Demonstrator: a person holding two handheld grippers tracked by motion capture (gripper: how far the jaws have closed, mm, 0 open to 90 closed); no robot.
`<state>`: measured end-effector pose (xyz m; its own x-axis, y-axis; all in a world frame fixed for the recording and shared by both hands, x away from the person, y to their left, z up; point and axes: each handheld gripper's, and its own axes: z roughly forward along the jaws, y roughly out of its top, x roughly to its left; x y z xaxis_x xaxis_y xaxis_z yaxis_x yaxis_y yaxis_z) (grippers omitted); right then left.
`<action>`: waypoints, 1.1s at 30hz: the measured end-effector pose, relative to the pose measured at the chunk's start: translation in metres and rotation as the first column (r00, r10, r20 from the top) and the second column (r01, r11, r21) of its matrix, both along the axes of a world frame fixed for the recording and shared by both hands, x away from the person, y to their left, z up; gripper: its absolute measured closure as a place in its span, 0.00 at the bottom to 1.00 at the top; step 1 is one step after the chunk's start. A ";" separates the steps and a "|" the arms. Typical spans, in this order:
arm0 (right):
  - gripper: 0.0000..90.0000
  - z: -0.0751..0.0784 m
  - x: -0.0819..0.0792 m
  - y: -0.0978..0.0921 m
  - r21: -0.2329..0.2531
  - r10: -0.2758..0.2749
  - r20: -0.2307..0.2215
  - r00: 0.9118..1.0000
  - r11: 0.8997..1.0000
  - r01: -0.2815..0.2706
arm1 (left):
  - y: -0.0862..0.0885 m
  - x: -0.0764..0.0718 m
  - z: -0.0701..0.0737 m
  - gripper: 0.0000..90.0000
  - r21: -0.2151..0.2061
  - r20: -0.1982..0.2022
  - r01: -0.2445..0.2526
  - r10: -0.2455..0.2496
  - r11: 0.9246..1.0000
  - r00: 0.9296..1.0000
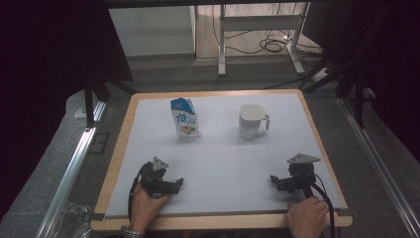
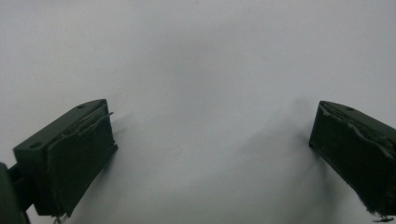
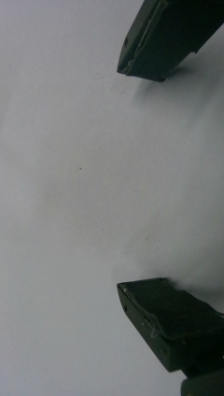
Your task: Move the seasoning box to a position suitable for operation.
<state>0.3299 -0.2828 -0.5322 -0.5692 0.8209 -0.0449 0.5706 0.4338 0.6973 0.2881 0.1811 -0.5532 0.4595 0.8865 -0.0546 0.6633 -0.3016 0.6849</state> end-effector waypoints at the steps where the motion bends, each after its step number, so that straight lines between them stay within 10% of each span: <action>1: 0.00 0.000 0.000 0.000 0.000 0.000 0.000 1.000 1.000 0.000 | 0.000 0.000 0.000 0.00 0.001 0.000 0.000 0.000 1.000 1.000; 33: 0.01 0.001 0.000 0.000 -0.001 0.000 -0.001 1.000 1.000 0.000 | 0.007 0.001 0.000 0.00 0.002 0.011 0.069 -0.070 0.998 0.998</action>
<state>0.3301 -0.2826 -0.5316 -0.5689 0.8211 -0.0457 0.5713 0.4346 0.6962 0.2894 0.1879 -0.5536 0.5206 0.8525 -0.0473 0.6329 -0.3481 0.6915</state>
